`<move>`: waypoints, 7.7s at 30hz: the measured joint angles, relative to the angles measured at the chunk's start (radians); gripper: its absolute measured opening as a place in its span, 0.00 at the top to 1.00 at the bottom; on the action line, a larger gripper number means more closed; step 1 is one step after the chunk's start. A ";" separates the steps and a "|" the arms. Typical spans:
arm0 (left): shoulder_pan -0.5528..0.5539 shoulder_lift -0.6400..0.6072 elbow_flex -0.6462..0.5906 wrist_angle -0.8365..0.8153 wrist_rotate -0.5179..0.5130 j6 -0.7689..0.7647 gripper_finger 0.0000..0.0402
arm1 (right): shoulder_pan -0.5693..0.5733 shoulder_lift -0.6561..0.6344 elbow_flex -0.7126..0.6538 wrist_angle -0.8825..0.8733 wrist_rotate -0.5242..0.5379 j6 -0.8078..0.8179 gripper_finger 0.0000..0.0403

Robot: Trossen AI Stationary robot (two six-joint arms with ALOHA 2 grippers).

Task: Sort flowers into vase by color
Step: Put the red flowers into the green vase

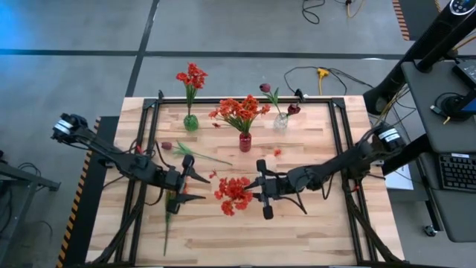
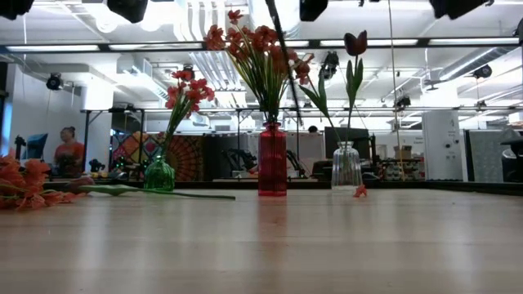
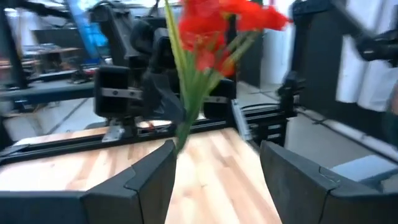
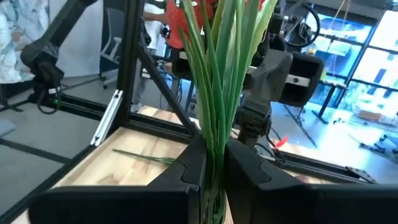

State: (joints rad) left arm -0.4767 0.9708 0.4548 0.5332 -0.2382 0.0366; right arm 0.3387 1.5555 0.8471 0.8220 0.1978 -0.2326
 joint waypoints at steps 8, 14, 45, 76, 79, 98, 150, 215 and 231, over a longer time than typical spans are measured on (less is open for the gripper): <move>0.004 0.117 0.081 -0.018 -0.171 0.038 0.46 | -0.070 0.050 0.000 0.146 -0.169 -0.004 0.92; 0.036 0.175 0.112 0.029 -0.173 0.061 0.46 | -0.112 0.043 0.000 0.157 -0.207 -0.012 0.92; 0.093 0.416 0.324 0.087 -0.119 0.206 0.35 | -0.129 0.050 0.009 0.093 -0.143 -0.073 0.92; 0.114 0.426 0.317 0.085 -0.136 0.212 0.99 | -0.129 0.035 0.009 0.054 -0.040 -0.003 0.64; 0.114 0.417 0.317 0.072 -0.192 0.210 0.99 | -0.130 0.016 0.009 0.018 -0.010 -0.002 0.58; 0.116 0.169 0.317 -0.255 -0.470 0.187 0.99 | -0.130 -0.142 0.010 -0.267 0.144 0.031 0.49; 0.892 -0.270 0.195 -0.637 -0.085 0.050 0.99 | -0.176 -0.144 0.010 -0.365 0.144 0.112 0.49; 0.914 -0.371 0.171 -0.718 -0.031 0.048 0.99 | -0.180 -0.126 0.002 -0.492 0.135 0.060 0.49; 0.916 -0.335 0.171 -0.589 -0.057 0.120 0.99 | -0.180 -0.181 0.002 -0.495 0.135 0.066 0.49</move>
State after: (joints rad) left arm 0.4398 0.6362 0.6262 -0.0561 -0.2954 0.1562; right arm 0.1587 1.3743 0.8486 0.3267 0.3332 -0.1669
